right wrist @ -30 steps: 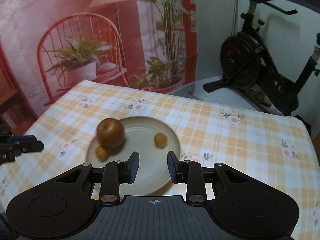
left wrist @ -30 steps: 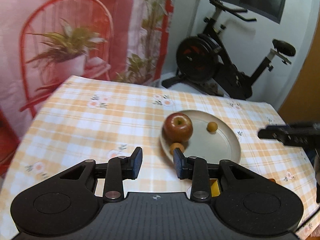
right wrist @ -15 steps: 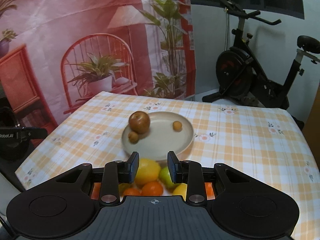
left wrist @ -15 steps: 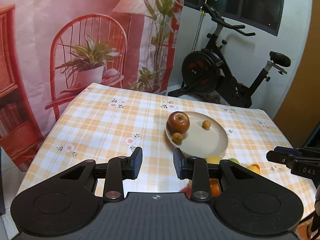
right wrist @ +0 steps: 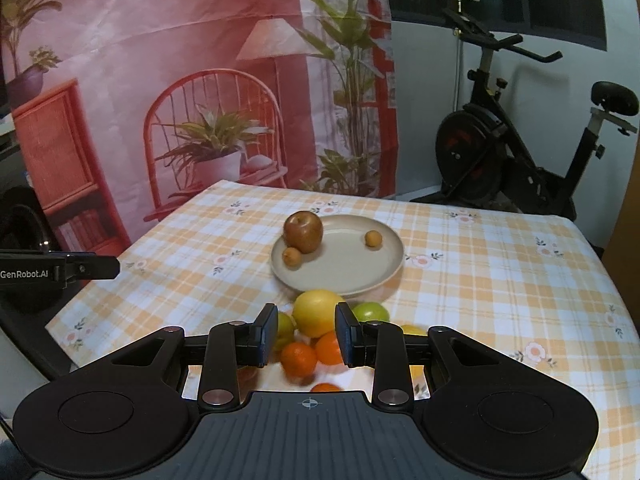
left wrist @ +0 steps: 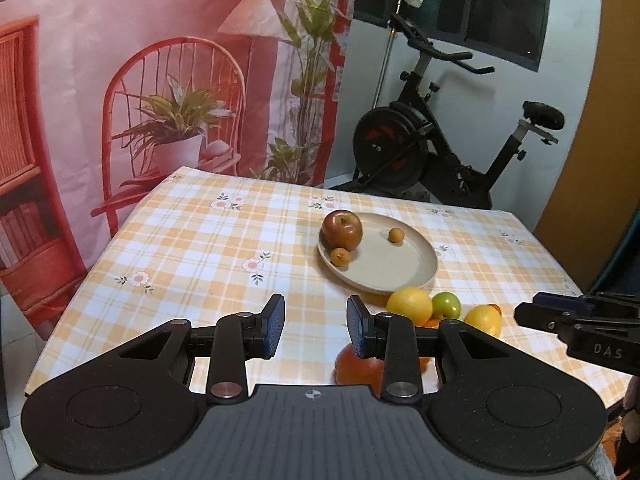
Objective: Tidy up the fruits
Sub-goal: 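Withdraw both tools from the plate toward the fruit pile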
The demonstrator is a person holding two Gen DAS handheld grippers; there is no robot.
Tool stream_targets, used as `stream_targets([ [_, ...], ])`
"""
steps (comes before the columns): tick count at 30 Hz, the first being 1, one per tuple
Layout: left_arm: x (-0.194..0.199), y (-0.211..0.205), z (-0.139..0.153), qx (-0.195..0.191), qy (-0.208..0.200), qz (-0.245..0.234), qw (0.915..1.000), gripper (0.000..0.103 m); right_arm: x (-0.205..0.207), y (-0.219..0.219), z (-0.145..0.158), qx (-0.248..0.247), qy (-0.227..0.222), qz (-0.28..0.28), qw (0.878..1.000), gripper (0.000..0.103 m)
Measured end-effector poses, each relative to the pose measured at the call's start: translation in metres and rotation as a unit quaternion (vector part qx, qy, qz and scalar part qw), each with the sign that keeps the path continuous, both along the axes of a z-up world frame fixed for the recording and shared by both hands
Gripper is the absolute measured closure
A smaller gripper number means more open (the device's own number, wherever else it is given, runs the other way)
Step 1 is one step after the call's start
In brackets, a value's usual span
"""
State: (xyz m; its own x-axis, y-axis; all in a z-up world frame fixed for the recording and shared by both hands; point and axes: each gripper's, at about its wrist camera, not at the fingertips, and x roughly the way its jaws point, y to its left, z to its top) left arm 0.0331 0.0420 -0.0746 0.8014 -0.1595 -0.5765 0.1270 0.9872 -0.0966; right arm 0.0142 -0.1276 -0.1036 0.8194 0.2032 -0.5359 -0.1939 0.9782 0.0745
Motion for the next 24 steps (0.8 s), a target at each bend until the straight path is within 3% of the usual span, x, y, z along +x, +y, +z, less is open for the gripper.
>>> stream_targets([
  [9,-0.012,-0.001,0.015,0.012,-0.020,-0.015,0.9996,0.067,-0.013,0.005,0.016,0.006,-0.022,-0.002,1.000,0.074],
  [15,-0.008,0.000,0.013,0.000,-0.019,-0.016,0.9997,0.065,-0.009,0.009,0.018,-0.002,-0.025,0.005,1.000,0.074],
  [19,-0.003,0.000,0.004,-0.005,-0.011,-0.023,0.9997,0.056,-0.004,0.009,0.009,0.009,-0.023,0.011,1.000,0.074],
  [24,0.018,-0.007,-0.018,-0.009,0.027,-0.042,0.9987,0.056,0.007,0.007,-0.019,0.020,0.004,0.012,1.000,0.074],
])
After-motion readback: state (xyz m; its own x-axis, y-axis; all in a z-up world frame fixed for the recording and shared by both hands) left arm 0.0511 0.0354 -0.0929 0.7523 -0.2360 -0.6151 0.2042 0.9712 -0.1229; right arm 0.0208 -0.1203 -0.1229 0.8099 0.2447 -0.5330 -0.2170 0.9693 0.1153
